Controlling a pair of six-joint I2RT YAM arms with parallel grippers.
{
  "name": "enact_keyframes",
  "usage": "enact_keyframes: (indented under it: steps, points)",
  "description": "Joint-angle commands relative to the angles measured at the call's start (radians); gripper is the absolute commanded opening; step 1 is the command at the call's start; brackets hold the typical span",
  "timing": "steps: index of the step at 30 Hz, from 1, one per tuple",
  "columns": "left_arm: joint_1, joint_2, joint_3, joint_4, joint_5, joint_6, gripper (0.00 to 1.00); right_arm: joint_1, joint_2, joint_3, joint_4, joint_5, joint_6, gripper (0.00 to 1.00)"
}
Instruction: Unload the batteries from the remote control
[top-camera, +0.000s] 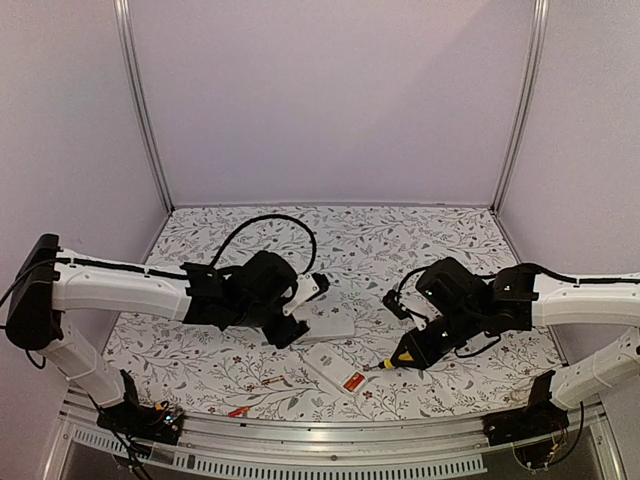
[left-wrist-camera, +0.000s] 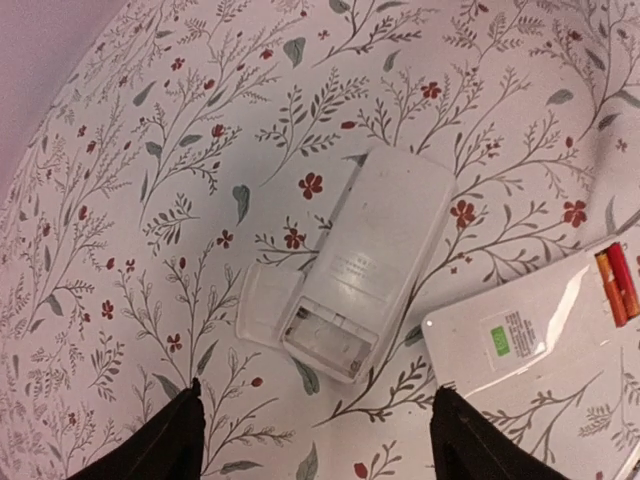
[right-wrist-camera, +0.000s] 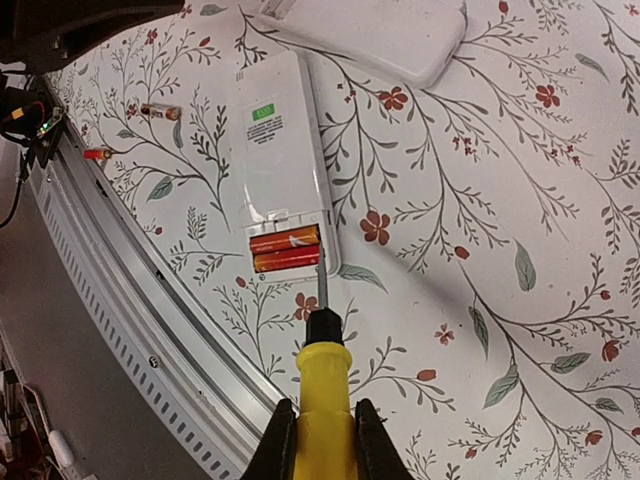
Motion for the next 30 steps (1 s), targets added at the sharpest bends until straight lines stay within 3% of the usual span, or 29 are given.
enact_keyframes:
  steps: [1, 13, 30]
  points:
    - [0.013, 0.018, 0.063, 0.021, 0.253, -0.205, 0.79, 0.001, 0.007, -0.012, 0.027, -0.010, 0.010, 0.00]
    - [0.001, 0.108, 0.055, -0.006, 0.372, -0.432, 0.84, 0.005, 0.015, -0.025, 0.032, -0.019, 0.022, 0.00]
    - [-0.063, 0.203, 0.057, -0.051, 0.244, -0.447, 0.81, 0.010, 0.026, -0.035, 0.038, -0.018, 0.033, 0.00]
